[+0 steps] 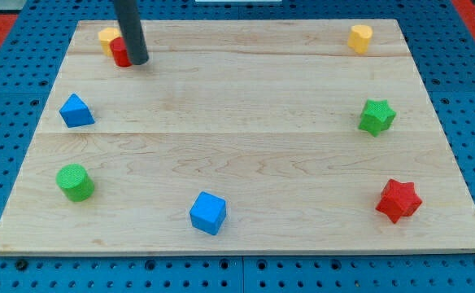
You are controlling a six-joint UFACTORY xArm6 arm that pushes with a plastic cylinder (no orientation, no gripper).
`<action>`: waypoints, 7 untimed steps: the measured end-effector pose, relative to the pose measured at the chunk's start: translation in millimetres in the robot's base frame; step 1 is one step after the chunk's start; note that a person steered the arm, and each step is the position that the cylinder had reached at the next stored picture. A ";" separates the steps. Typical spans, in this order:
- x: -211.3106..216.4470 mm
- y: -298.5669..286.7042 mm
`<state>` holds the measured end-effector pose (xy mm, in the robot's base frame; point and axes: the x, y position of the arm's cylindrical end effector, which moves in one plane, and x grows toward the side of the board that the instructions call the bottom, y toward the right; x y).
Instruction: Move your arm towards the top right
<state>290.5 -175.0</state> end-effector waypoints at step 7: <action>-3.2 432.8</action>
<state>287.3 257.8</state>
